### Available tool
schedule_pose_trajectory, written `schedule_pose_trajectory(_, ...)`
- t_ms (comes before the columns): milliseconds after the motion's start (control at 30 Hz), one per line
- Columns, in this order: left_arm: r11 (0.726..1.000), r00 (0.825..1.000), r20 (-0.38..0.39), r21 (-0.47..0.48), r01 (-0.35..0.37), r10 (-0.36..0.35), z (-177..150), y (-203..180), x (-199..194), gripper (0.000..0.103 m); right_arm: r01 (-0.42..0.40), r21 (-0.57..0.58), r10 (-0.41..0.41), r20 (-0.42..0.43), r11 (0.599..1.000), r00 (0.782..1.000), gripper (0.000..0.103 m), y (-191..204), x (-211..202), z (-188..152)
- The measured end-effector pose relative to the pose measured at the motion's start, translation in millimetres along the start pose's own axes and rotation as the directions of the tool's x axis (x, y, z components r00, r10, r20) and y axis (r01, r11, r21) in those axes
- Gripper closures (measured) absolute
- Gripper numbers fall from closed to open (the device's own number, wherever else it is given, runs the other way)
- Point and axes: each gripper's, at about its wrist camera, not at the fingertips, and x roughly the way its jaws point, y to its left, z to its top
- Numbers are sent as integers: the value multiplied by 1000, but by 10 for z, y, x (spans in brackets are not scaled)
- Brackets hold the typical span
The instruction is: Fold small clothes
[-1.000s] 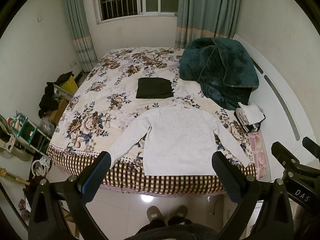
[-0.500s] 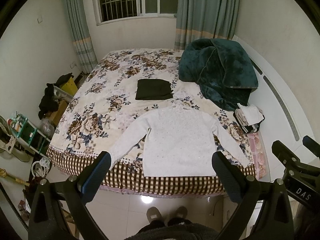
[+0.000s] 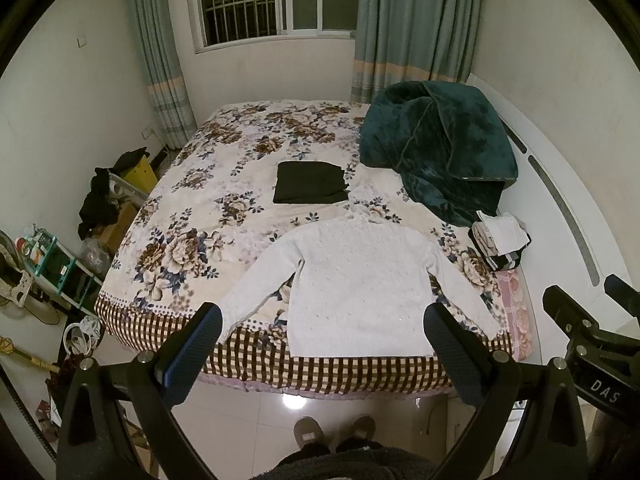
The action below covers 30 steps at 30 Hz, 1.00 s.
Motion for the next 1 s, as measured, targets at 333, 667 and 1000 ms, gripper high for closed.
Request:
schedule_pose_trajectory(333, 999, 999, 32, 40, -29, 28, 270, 101, 347, 0, 23, 99, -18, -46, 995, 999, 0, -116, 288, 269)
schedule_pose_trajectory(667, 983, 994, -38, 153, -98, 105, 253, -162, 2277, 0, 305, 497, -149, -329, 813, 933, 0, -1703, 2325, -522)
schedule_pose_trajectory(1000, 951, 915, -285, 202, -233, 285, 11, -847, 4498, 0, 482, 818, 65, -525, 314, 849, 0, -3811, 4690, -2517)
